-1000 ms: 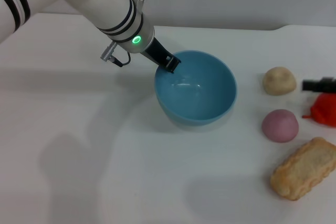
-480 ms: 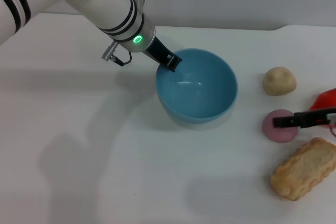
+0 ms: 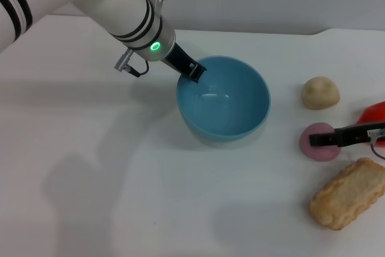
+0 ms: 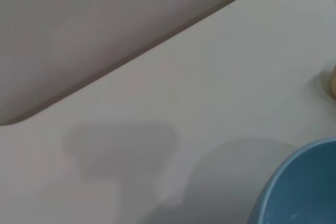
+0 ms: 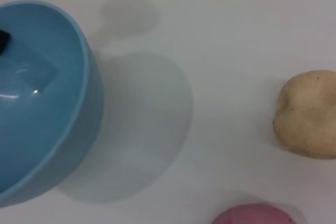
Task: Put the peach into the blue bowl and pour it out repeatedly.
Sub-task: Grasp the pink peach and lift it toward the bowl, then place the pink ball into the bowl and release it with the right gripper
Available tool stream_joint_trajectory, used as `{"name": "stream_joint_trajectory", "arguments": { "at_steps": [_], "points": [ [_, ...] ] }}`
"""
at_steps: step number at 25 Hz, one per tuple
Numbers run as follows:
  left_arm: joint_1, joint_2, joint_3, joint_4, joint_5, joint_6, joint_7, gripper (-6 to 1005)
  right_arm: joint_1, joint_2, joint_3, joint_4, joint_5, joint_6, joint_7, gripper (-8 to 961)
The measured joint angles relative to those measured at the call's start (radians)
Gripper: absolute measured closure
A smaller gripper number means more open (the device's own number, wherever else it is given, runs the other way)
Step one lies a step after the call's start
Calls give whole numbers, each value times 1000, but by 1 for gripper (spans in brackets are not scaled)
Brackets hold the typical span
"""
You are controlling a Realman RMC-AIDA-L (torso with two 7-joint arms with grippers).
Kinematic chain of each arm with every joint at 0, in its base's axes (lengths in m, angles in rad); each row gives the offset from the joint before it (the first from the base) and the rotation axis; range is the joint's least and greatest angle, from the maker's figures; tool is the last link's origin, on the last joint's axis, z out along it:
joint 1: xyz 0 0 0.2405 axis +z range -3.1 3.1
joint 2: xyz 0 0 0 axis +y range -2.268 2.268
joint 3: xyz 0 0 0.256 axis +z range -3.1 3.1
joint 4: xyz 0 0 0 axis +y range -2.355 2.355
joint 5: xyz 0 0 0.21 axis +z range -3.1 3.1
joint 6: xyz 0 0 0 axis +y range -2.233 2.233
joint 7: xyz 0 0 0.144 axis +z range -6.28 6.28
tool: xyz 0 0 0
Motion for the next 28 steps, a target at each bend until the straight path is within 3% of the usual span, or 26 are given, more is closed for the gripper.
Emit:
{"name": "stream_joint_trajectory", "arguments": {
  "at_steps": [1, 12, 17, 22, 28],
  "points": [
    [0, 0, 1, 0, 0, -1, 0, 1000, 0, 0, 0, -2, 0, -3, -1, 192],
    [3, 3, -4, 0, 0, -13, 4, 999, -16, -4, 9, -82, 2, -16, -3, 674],
    [4, 3, -1, 0, 1, -20, 6, 999, -15, -6, 4, -174, 65, -68, -17, 706],
    [0, 1, 4, 0, 1, -19, 7, 999, 6, -6, -8, -288, 247, -207, -73, 738],
    [-2, 0, 2, -1, 0, -21, 5, 999, 100, -3, -97, -253, 293, -211, -53, 782]
  ]
}}
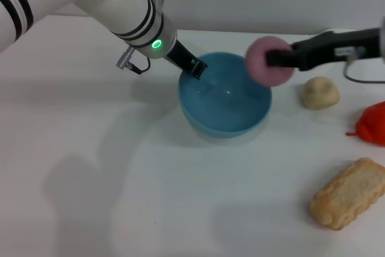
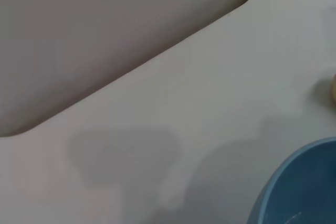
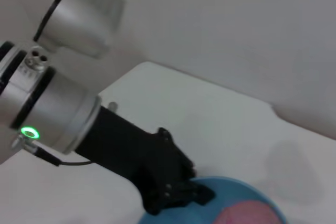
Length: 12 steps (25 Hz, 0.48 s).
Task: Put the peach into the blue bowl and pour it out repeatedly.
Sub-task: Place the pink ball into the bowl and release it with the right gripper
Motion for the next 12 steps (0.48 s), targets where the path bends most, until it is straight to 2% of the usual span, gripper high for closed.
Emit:
{"name": "stream_joint_trajectory", "arguments": {
  "at_steps": [3, 7, 12],
  "points": [
    [0, 0, 2, -2, -1, -2, 1, 999, 21, 2, -26, 38, 12, 46, 1, 810],
    [0, 1, 0, -15, -2, -7, 4, 999, 44, 4, -126, 93, 61, 146, -1, 737],
    [0, 1, -1, -21, -2, -9, 3, 1000, 60, 3, -196, 109, 66, 175, -2, 632]
  ]
}}
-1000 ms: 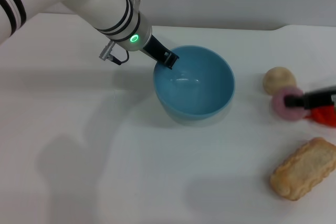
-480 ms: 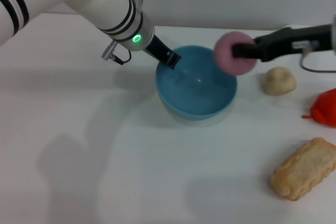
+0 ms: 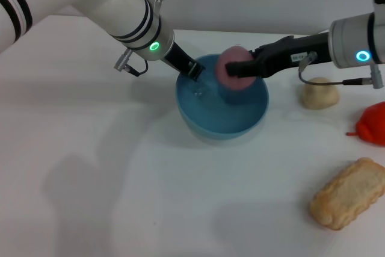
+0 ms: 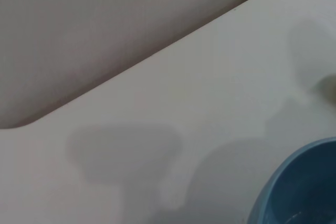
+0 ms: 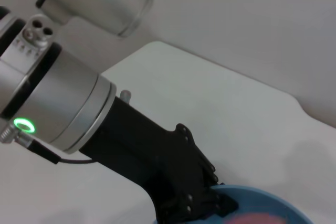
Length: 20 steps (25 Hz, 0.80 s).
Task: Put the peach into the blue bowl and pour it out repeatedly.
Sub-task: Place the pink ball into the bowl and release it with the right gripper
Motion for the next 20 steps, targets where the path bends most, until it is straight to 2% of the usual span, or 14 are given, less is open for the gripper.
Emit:
{"name": "stream_joint_trajectory", "arguments": {
  "at_steps": [7, 10, 11, 12, 13, 15, 20],
  "points": [
    [1, -1, 1, -2, 1, -9, -1, 1000, -7, 0, -6, 14, -2, 29, -32, 479],
    [2, -1, 2, -3, 1, -21, -1, 1000, -23, 2, -6, 12, 3, 65, -74, 309],
    [2, -1, 3, -3, 1, -23, -1, 1000, -37, 4, -7, 8, 13, 92, -106, 310],
    [3, -1, 6, -3, 0, -25, -1, 1000, -78, 7, -15, -8, 64, 170, -205, 312],
    [3, -1, 6, -3, 0, -25, -1, 1000, -78, 7, -15, -8, 64, 170, -205, 313],
    [5, -1, 6, -4, 0, -28, -1, 1000, -139, 8, -46, -35, 158, 263, -346, 316],
    [10, -1, 1, -14, 0, -34, 0, 999, -310, 9, -126, -102, 529, 486, -777, 317]
  ]
}}
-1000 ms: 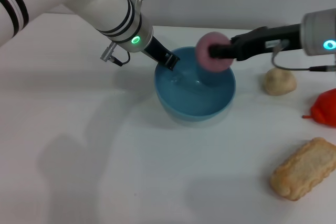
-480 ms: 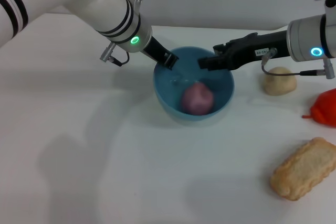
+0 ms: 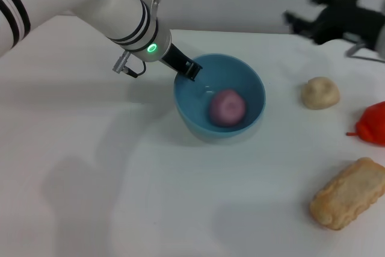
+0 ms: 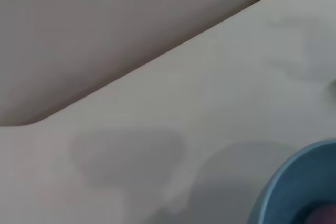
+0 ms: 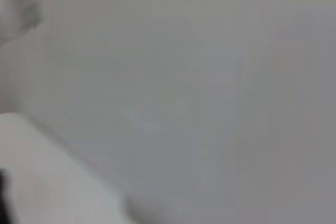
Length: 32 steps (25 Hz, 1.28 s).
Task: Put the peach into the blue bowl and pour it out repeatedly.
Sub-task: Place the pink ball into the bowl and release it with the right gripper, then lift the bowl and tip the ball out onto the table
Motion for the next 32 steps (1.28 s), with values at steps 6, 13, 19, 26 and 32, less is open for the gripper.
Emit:
{"name": "stream_joint_trajectory", "arguments": {
  "at_steps": [6, 13, 19, 26, 32],
  "points": [
    [6, -1, 11, 0, 0, -33, 2, 999, -90, -3, 25, 125, 518, 22, -480, 318],
    [1, -3, 26, 3, 1, -44, 3, 1000, -138, -5, 144, 493, 1007, -387, -887, 317],
    [-19, -3, 110, 43, 10, -62, 4, 1000, -154, -9, 208, 681, 1086, -543, -941, 316],
    [-58, -6, 291, 168, 98, -143, 4, 999, -156, -7, 258, 781, 1090, -539, -943, 317],
    [-71, -11, 470, 250, 305, -288, 9, 1001, -158, -10, 278, 790, 1092, -544, -949, 318]
  ]
}}
